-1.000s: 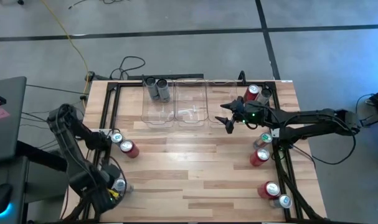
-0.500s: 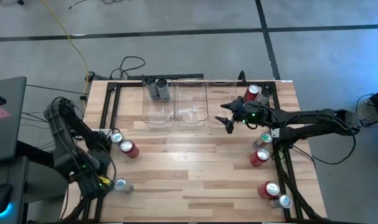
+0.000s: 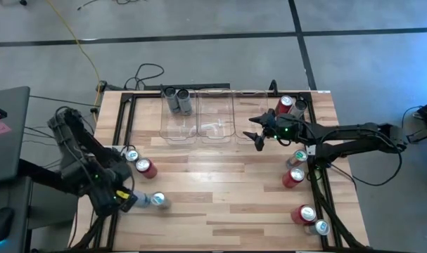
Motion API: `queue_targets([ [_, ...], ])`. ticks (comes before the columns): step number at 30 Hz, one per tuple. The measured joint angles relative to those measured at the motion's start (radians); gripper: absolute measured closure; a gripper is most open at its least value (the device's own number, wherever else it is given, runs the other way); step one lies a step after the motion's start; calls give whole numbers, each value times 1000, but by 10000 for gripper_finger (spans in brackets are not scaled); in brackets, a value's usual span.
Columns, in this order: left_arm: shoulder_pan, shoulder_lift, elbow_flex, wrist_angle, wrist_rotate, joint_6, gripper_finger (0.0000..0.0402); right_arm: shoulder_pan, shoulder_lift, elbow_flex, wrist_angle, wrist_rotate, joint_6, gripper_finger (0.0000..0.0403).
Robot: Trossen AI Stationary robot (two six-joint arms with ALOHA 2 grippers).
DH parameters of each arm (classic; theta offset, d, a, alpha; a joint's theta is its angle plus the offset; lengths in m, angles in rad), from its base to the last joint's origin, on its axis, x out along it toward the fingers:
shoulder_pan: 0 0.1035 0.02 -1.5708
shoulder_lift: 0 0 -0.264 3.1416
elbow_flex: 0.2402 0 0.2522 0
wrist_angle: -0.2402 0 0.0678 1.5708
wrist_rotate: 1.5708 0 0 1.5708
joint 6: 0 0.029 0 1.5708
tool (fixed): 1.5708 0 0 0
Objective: Sort soda cans
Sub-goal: Put the white-blue soda can into the left transparent bin
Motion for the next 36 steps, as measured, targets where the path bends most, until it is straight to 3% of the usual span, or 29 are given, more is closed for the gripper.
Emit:
queue_targets([
  [6, 74, 0, 0, 2, -22, 131, 144, 0, 0, 0, 0, 0, 0, 53],
  [12, 178, 0, 0, 3, -131, 269, 144, 0, 0, 0, 0, 0, 0, 53],
  [19, 334, 0, 0, 0, -299, 281, 144, 0, 0, 0, 0, 0, 0, 53],
  [28, 595, 1, 7, -2, -306, 524, 144, 0, 0, 0, -1, 0, 1, 53],
  [36, 841, 1, 100, 30, -301, 798, 143, 0, 0, 0, -1, 0, 1, 53],
])
